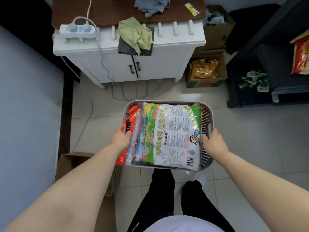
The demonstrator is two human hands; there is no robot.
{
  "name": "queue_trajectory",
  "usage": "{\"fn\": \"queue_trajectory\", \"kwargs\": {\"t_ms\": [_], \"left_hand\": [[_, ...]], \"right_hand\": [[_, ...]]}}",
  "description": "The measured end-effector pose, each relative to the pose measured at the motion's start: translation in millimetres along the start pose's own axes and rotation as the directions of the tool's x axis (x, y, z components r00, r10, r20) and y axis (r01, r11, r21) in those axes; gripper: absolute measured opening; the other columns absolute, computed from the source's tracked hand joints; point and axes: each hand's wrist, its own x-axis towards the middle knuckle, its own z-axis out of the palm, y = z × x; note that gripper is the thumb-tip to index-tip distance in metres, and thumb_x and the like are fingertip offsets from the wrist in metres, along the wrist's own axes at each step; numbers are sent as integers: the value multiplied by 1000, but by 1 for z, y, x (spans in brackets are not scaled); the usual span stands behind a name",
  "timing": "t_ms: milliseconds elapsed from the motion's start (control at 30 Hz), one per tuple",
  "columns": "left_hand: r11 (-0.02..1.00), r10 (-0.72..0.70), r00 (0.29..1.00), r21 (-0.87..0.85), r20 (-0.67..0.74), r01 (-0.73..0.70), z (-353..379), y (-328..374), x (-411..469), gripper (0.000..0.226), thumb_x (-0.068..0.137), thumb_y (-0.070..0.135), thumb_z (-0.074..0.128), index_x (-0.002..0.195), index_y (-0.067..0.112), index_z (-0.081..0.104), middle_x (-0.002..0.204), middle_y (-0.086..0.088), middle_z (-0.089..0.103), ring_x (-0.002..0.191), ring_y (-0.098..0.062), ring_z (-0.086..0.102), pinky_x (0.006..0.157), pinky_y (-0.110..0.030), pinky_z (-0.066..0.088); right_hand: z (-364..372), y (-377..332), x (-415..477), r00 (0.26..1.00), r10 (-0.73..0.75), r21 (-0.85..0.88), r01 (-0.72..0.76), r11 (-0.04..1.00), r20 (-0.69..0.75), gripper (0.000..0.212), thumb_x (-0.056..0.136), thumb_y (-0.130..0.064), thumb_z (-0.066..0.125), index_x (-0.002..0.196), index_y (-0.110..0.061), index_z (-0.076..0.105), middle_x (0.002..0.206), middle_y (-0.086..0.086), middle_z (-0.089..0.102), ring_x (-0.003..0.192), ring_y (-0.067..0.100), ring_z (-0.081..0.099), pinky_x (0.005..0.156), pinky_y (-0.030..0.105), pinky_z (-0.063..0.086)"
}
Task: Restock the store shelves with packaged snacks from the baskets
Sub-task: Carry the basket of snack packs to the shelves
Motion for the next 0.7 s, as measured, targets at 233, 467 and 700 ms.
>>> {"fn": "queue_trajectory", "kwargs": {"t_ms": [233, 467, 700], "left_hand": [[964, -57, 994, -255, 89, 78, 6, -26, 55, 61, 65, 66, 56, 107, 22, 60, 96, -13, 73, 83, -36, 72, 84, -56, 56], [930, -83, 990, -348, 110, 117, -5, 8, 2, 38, 91, 50, 57, 108, 15, 58, 96, -15, 72, 87, -37, 71, 88, -57, 54], [923, -80, 997, -377, 17, 80, -12, 15, -11, 37, 86, 50, 63, 89, 12, 63, 88, -17, 73, 80, -34, 71, 84, -51, 57]], "right_hand": [[5, -2, 7, 996, 89, 159, -85, 984, -17, 48, 94, -24, 50, 134, -2, 37, 128, 22, 54, 113, 41, 55, 95, 49, 47], [6, 3, 12, 981, 192, 265, -181, 947, -16, 48, 92, -18, 49, 137, -7, 39, 128, 21, 57, 115, 40, 55, 97, 44, 46], [6, 4, 2, 964, 251, 341, -209, 916, -83, 47, 90, -12, 48, 136, -11, 43, 126, 19, 59, 113, 38, 56, 96, 43, 46]]}}
